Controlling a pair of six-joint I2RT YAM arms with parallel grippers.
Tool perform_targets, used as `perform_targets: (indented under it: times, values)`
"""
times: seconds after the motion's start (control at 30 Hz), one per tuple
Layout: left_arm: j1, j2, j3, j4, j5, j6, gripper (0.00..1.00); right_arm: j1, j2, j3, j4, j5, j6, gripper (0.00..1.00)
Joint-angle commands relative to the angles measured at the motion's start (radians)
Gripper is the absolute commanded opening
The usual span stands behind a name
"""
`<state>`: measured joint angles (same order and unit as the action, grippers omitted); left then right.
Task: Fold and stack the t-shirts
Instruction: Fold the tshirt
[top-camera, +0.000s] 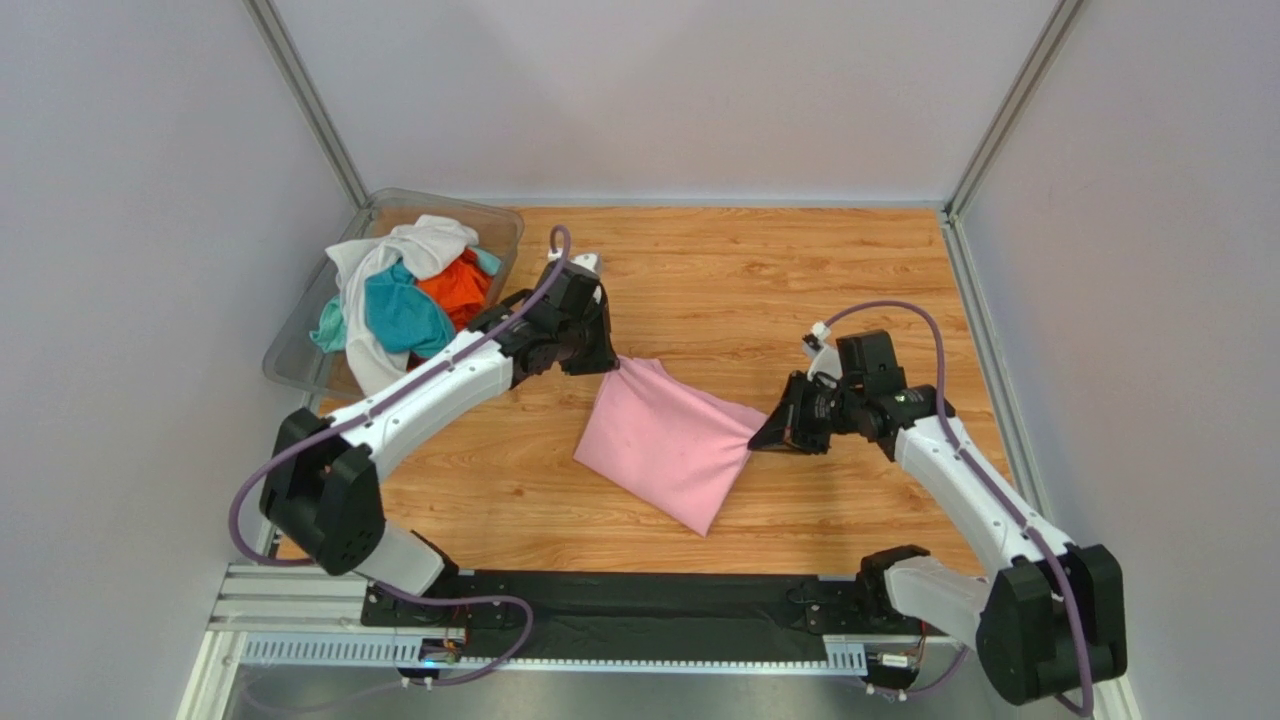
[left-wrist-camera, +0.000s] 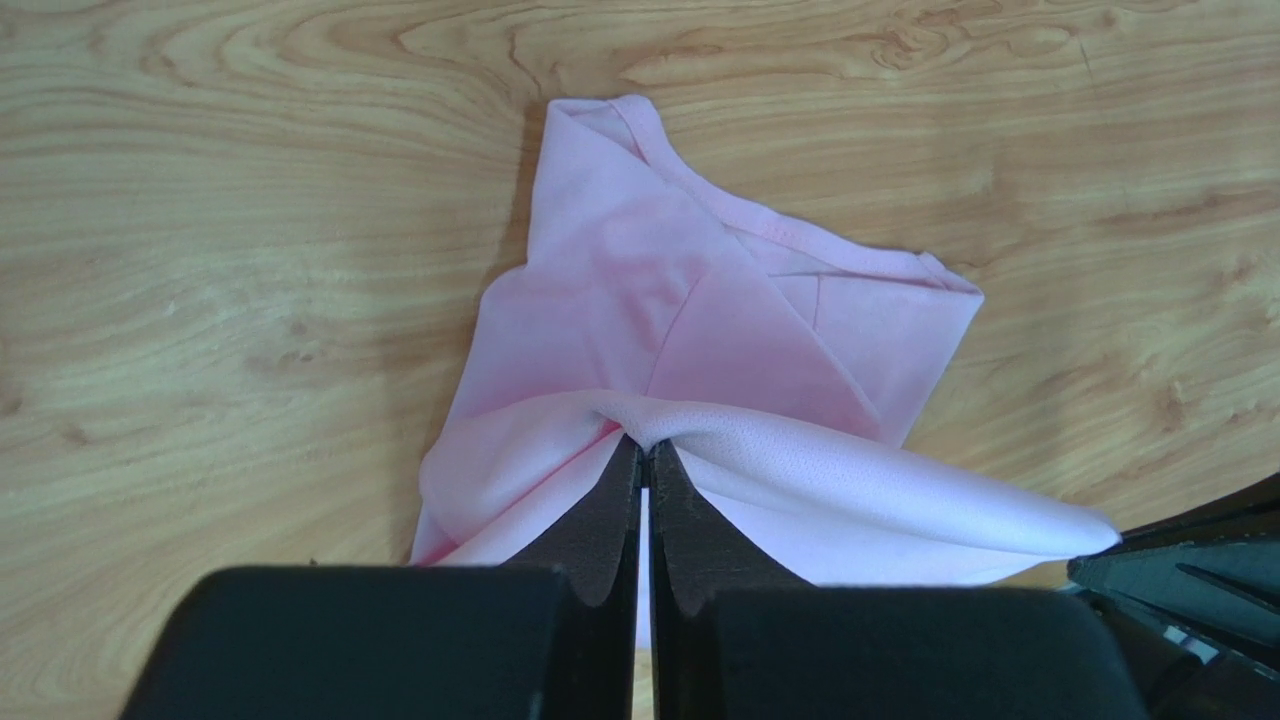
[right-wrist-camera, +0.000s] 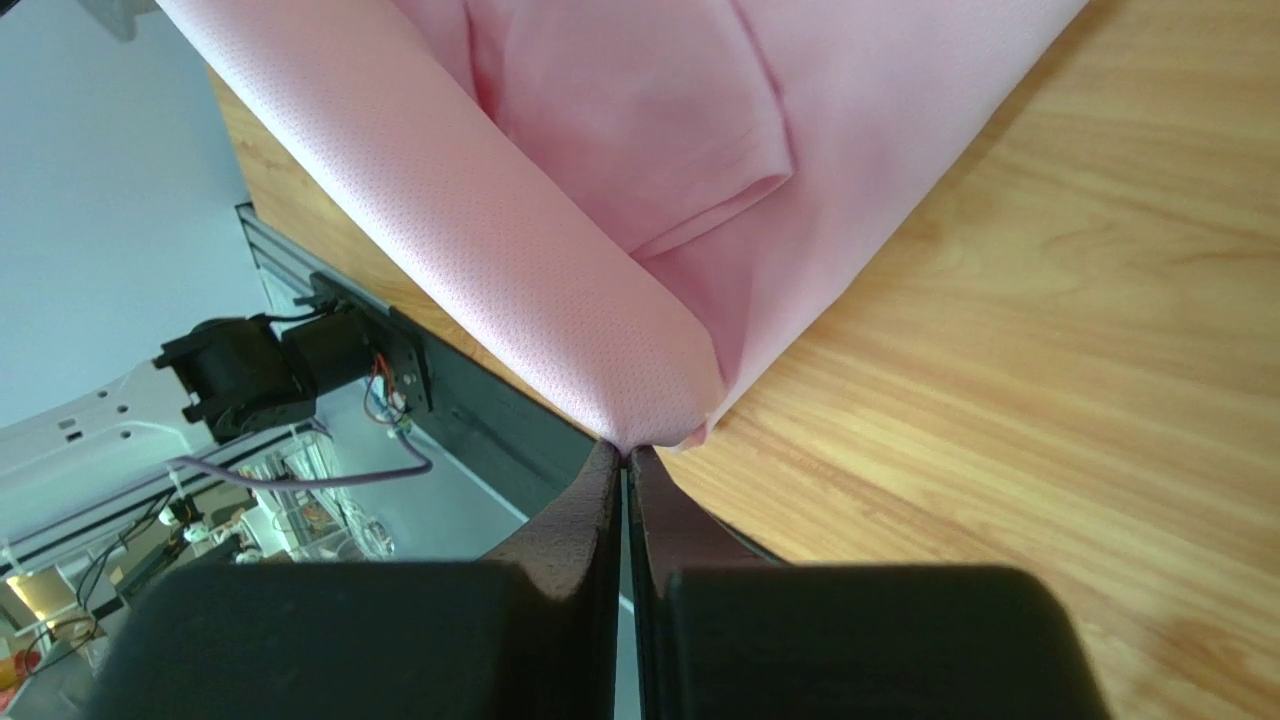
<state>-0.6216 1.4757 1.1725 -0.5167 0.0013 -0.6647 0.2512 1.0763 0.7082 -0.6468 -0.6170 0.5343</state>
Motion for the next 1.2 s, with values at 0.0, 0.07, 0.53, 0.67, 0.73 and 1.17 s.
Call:
perform_targets:
  times: [0.0, 0.07, 0.53, 0.67, 0.73, 1.17]
  values:
    - [0.037, 0.096, 0.077, 0.046, 0.057, 0.033, 0.00, -0.032, 0.094, 0.048, 0.081, -0.020, -0.054, 0.00]
    - [0.056, 0.168, 0.114, 0.049, 0.089, 0.034, 0.00, -0.050, 0.154, 0.062, 0.104, -0.024, -0.068, 0.00]
    - [0.126, 0.452, 0.271, 0.043, 0.175, 0.062, 0.01, -0.121, 0.545, 0.204, 0.234, 0.003, -0.102, 0.15]
    - [0.126, 0.453, 0.285, 0.041, 0.200, 0.059, 0.40, -0.124, 0.554, 0.235, 0.269, -0.021, -0.079, 0.52]
    - [0.126, 0.430, 0.280, 0.041, 0.200, 0.062, 0.53, -0.125, 0.534, 0.250, 0.260, -0.035, -0.079, 0.57]
    - [0.066, 0.124, 0.107, 0.053, 0.249, 0.051, 1.00, 0.002, 0.148, 0.108, 0.174, -0.038, -0.047, 1.00]
